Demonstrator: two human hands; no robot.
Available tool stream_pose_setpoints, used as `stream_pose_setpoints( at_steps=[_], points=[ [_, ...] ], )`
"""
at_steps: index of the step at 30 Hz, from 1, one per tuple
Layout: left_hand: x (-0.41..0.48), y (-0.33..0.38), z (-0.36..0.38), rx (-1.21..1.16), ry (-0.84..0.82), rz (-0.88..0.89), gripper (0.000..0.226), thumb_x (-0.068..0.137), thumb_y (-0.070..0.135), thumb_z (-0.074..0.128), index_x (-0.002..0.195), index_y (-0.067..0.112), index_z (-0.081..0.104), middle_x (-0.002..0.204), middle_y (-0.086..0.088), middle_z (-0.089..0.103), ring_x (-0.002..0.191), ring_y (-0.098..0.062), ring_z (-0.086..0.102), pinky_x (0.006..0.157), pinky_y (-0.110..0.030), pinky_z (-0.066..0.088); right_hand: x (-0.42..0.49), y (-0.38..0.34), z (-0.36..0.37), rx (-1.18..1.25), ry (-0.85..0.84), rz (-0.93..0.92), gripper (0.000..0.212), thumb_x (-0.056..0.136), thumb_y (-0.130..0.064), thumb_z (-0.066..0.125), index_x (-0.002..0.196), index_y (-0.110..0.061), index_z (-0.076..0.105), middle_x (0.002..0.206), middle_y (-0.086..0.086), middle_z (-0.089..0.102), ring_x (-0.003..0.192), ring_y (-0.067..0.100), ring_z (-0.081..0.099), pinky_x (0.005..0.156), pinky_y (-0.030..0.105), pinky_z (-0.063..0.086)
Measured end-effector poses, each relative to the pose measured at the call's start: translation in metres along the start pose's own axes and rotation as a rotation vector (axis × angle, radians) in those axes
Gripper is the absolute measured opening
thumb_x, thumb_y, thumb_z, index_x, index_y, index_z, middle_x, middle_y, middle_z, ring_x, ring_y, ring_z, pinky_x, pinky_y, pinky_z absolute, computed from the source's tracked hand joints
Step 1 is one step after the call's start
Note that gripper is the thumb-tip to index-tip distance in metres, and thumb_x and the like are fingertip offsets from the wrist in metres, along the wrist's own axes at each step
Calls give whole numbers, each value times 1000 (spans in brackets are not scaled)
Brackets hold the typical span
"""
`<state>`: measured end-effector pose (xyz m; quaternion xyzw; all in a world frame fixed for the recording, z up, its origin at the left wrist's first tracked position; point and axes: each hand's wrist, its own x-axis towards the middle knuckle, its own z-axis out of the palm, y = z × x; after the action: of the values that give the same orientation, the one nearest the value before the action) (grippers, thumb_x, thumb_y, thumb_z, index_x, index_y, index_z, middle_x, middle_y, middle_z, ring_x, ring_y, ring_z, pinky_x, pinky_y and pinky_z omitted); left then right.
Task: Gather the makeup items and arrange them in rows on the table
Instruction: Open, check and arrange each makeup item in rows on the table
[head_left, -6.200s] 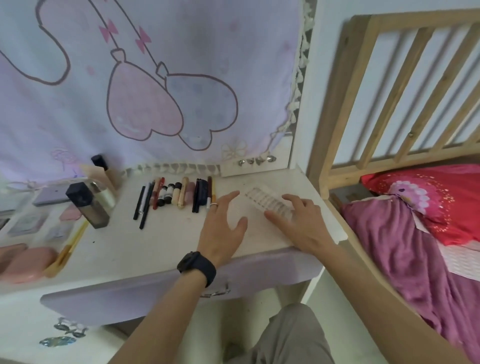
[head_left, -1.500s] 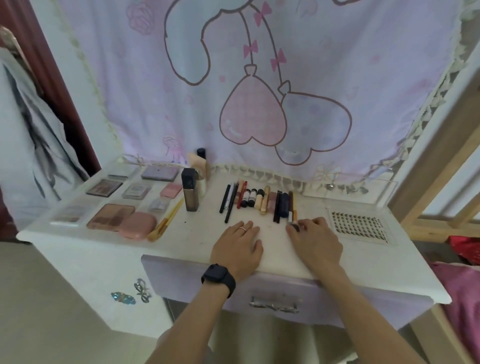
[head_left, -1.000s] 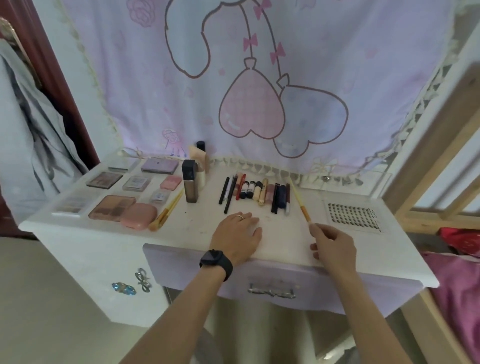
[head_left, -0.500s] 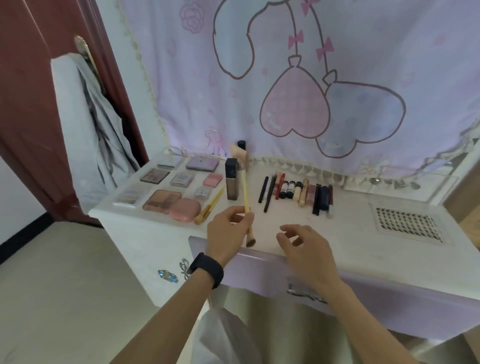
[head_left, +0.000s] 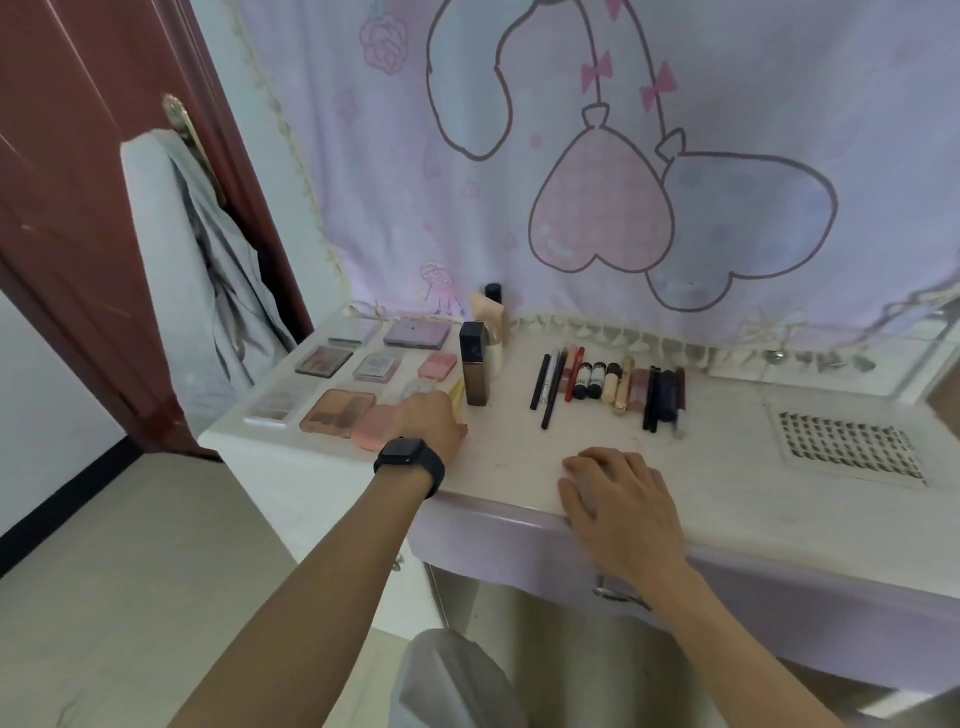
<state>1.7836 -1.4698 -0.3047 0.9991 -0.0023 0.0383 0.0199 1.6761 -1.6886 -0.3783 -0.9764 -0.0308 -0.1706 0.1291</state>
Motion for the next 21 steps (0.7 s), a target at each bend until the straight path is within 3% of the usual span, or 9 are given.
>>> stream_pose_setpoints(
  at_steps=[4, 8, 12, 21],
  points=[
    [3, -1, 12, 8, 20, 6, 38, 95, 46, 57, 106, 11, 65, 113, -9, 63, 99, -28, 61, 68, -33, 39, 0, 0, 2, 3, 6, 8, 36, 101, -43, 48, 126, -26, 66, 131, -5, 62, 119, 21, 53, 97, 39, 45],
    [0, -6, 18, 3, 57, 2, 33, 99, 38, 50, 110, 13, 69, 114, -9, 61, 99, -29, 61, 72, -35, 45, 0, 1, 4, 19, 49, 1, 33, 99, -40, 54, 122, -23, 69, 126, -2, 65, 115, 24, 57, 93, 41, 48],
    [-3, -8, 19, 16, 70, -18, 29, 101, 29, 47, 104, 12, 70, 107, -9, 65, 92, -29, 63, 68, -35, 50, 0, 1, 4, 26, 57, 0, 32, 98, -40, 55, 122, -23, 69, 125, -2, 65, 114, 24, 57, 92, 41, 48],
    [-7, -1, 11, 25, 52, -3, 33, 101, 40, 48, 115, 16, 66, 114, -7, 59, 101, -31, 61, 77, -40, 50, 0, 3, 5, 46, 61, -14, 39, 99, -46, 42, 121, -26, 68, 125, -7, 64, 113, 19, 57, 93, 37, 47]
  ],
)
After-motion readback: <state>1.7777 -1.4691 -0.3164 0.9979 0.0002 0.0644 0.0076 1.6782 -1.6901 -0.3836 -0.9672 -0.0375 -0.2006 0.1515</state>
